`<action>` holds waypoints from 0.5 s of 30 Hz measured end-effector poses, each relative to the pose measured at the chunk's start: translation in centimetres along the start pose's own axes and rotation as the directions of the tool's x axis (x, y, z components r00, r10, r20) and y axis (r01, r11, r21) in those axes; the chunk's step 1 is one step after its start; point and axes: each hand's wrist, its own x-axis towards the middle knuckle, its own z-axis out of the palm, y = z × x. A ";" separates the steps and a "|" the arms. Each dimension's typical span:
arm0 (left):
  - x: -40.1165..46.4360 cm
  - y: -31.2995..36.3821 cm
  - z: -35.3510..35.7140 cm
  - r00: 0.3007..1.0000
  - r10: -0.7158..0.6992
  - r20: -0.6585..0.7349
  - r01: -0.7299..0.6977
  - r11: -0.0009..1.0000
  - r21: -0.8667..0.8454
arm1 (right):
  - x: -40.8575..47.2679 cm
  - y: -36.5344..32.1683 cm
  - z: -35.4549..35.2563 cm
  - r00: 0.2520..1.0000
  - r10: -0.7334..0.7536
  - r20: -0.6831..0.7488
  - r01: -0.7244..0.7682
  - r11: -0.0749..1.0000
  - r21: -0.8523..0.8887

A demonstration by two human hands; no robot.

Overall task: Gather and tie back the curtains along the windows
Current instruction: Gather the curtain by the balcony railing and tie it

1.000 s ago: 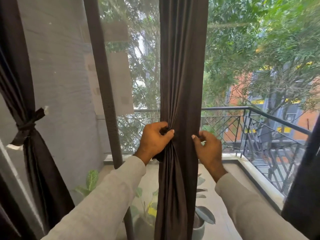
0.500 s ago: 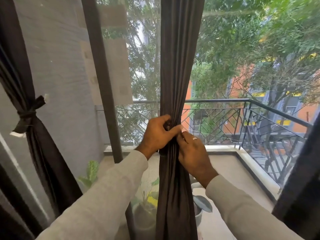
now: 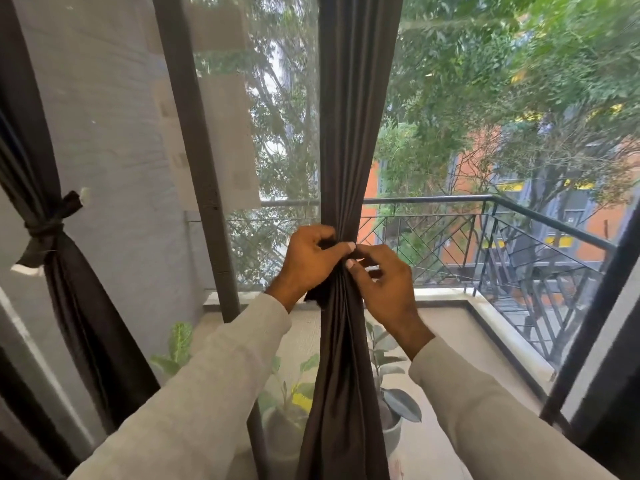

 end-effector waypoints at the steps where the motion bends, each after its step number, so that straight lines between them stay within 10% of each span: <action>1: -0.1 0.1 0.0 1.000 0.009 0.013 -0.009 1.000 0.015 | -0.1 0.0 -0.1 1.000 0.005 -0.024 -0.006 1.000 -0.009; 11: -0.6 0.9 0.5 0.998 -0.011 -0.057 0.016 0.996 0.088 | -1.5 1.3 0.0 0.994 -0.050 -0.101 0.051 0.999 0.010; 15: 0.0 0.7 -0.7 0.983 -0.181 -0.007 0.176 0.966 -0.191 | 0.2 1.5 -0.8 0.980 0.164 -0.110 -0.160 0.986 0.045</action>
